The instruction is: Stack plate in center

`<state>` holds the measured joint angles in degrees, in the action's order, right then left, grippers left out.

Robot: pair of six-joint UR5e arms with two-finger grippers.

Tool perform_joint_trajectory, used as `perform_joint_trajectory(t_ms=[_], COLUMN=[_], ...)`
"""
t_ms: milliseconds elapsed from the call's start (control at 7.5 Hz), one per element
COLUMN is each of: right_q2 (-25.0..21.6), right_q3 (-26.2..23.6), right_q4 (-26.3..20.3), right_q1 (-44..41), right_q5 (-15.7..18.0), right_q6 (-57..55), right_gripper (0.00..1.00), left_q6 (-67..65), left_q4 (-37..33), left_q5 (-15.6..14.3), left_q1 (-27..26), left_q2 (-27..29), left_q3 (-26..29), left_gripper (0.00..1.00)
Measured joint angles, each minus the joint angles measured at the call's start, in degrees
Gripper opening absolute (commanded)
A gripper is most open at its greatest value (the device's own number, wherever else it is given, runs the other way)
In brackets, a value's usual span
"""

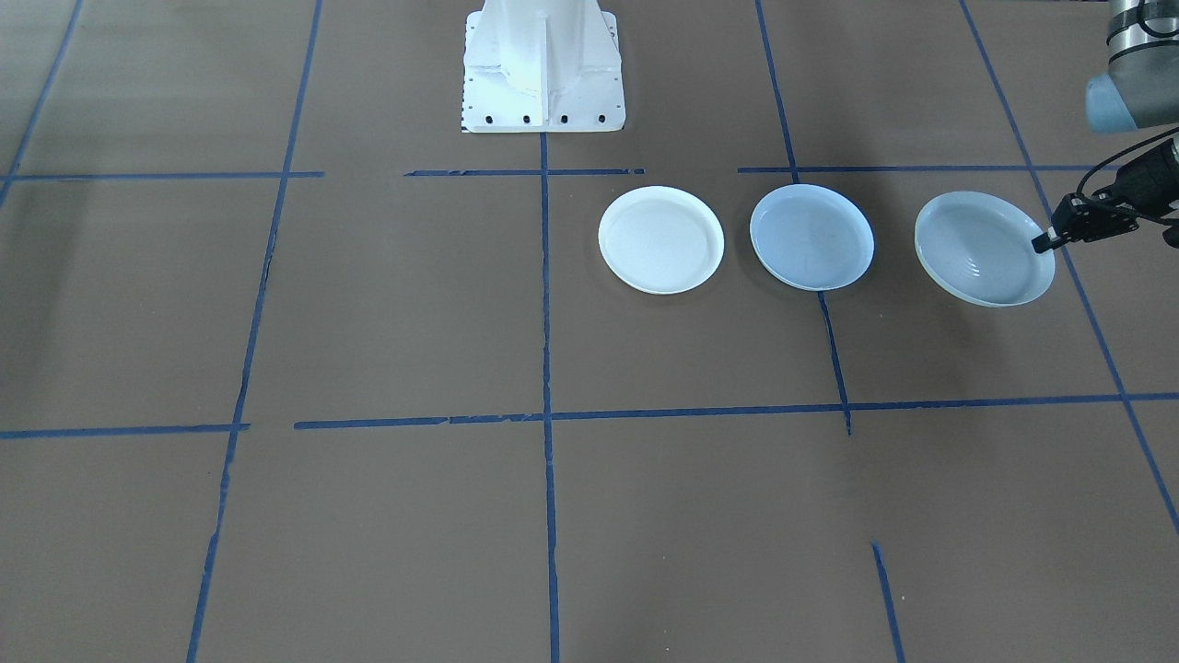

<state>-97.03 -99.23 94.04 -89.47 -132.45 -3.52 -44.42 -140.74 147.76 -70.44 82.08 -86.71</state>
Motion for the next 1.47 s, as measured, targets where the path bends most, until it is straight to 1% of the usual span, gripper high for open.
perform_joint_trajectory(t_ms=[133,267,533,800,933,1067,1200,1467], right_q2=[0.0,0.0,0.0,0.0,0.0,0.0,0.0,0.0], right_q3=[0.0,0.0,0.0,0.0,0.0,0.0,0.0,0.0], right_q4=[0.0,0.0,0.0,0.0,0.0,0.0,0.0,0.0], right_q1=[0.0,0.0,0.0,0.0,0.0,0.0,0.0,0.0], right_q5=[0.0,0.0,0.0,0.0,0.0,0.0,0.0,0.0], right_q6=[0.0,0.0,0.0,0.0,0.0,0.0,0.0,0.0], right_gripper=[1.00,1.00,1.00,1.00,1.00,1.00,1.00,1.00], left_q6=[-4.3,-9.3,-21.7,-31.0,-33.5,-34.7,-35.1,-35.1], left_q4=[-1.2,-4.0,-11.1,-13.3,-13.6,-13.6,-13.7,-13.8], left_q5=[-1.6,-3.5,-8.8,-14.2,-16.4,-17.9,-18.6,-18.9], left_q1=[1.2,3.7,11.6,19.2,21.7,23.3,24.1,25.1], left_q2=[0.3,0.4,0.6,1.0,1.1,1.1,1.1,0.9], left_q3=[-1.5,-2.3,-3.3,-5.9,-6.7,-7.1,-7.2,-7.5], left_gripper=[0.00,0.00,0.00,0.00,0.00,0.00,0.00,0.00])
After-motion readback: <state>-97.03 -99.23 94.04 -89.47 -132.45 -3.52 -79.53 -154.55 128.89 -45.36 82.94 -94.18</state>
